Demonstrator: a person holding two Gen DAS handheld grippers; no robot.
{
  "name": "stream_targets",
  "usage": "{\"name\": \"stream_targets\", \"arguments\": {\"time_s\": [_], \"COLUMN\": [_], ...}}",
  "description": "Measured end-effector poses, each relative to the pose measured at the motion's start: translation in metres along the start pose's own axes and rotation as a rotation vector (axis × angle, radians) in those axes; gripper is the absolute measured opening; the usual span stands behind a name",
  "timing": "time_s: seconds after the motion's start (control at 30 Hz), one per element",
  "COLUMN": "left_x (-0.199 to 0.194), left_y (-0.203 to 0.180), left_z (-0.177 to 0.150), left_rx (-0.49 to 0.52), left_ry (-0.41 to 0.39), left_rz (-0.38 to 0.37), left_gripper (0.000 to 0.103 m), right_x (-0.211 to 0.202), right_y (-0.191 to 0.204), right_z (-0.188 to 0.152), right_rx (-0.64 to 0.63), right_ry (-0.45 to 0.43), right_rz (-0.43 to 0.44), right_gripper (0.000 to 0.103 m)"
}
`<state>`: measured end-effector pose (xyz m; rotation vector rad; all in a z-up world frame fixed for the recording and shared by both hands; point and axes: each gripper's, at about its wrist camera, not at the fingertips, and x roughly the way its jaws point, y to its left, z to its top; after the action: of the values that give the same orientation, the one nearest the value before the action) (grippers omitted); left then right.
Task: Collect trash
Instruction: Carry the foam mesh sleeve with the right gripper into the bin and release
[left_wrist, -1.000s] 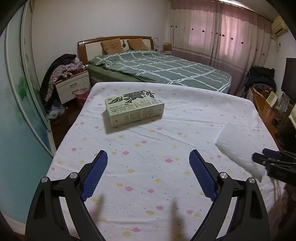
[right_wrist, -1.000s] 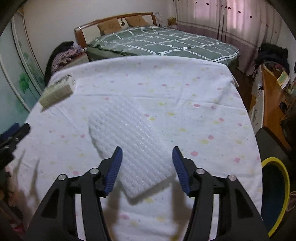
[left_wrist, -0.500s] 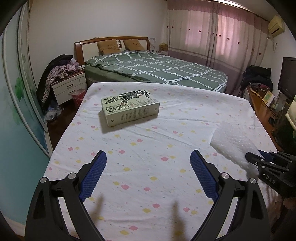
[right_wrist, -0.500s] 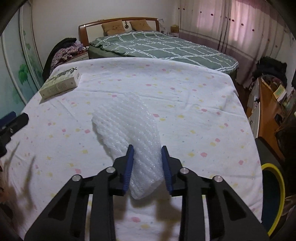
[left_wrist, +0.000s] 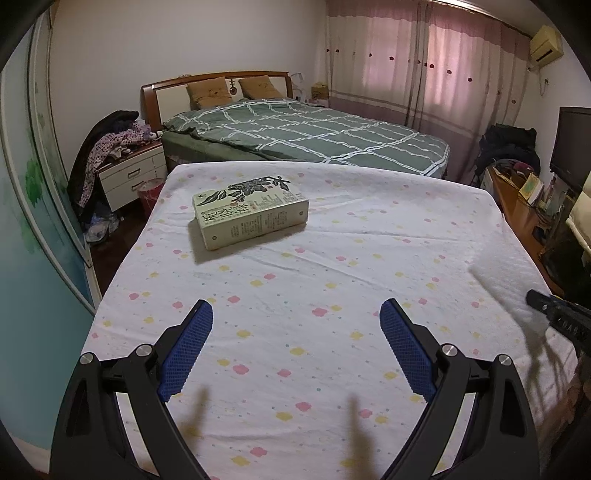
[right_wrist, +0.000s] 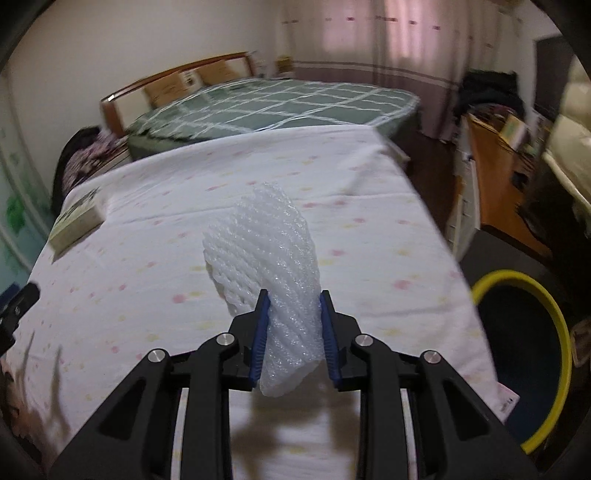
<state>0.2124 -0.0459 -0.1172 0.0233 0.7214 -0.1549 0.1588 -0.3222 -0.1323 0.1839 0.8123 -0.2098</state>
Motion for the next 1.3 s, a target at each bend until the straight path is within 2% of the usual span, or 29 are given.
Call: {"name": "stream_targets", "arguments": {"time_s": [0.57, 0.77, 0.93, 1.03, 1.3], "left_x": [-0.002, 0.001, 0.004, 0.006, 0.008], "left_y": [-0.01, -0.01, -0.01, -0.01, -0.01], "left_z": [-0.003, -0.004, -0.005, -0.005, -0.005], "left_rx": [0.03, 0.028, 0.028, 0.03, 0.027], "left_ry": [0.011, 0.023, 0.032, 0.038, 0.044], "left_rz": [-0.023, -0.019, -0.014, -0.014, -0.017], "left_gripper": [0.091, 0.091, 0.091, 0.091, 0.091], "right_x": [-0.059, -0.06, -0.054, -0.05, -0.046], "right_y": [-0.13, -0.167, -0.185, -0.192, -0.198], "right_z": [-0.024, -0.035, -0.041, -0.044, -0.047], "right_rx": [0.344, 0.427, 0.462, 0.483, 0.506], "right_ry": [-0.135, -0.12, -0.093, -0.079, -0.053], "right_rz": [-0.243, -0.321, -0.352, -0.365, -0.399], "right_gripper": [0.026, 0.027, 0.028, 0.032, 0.051]}}
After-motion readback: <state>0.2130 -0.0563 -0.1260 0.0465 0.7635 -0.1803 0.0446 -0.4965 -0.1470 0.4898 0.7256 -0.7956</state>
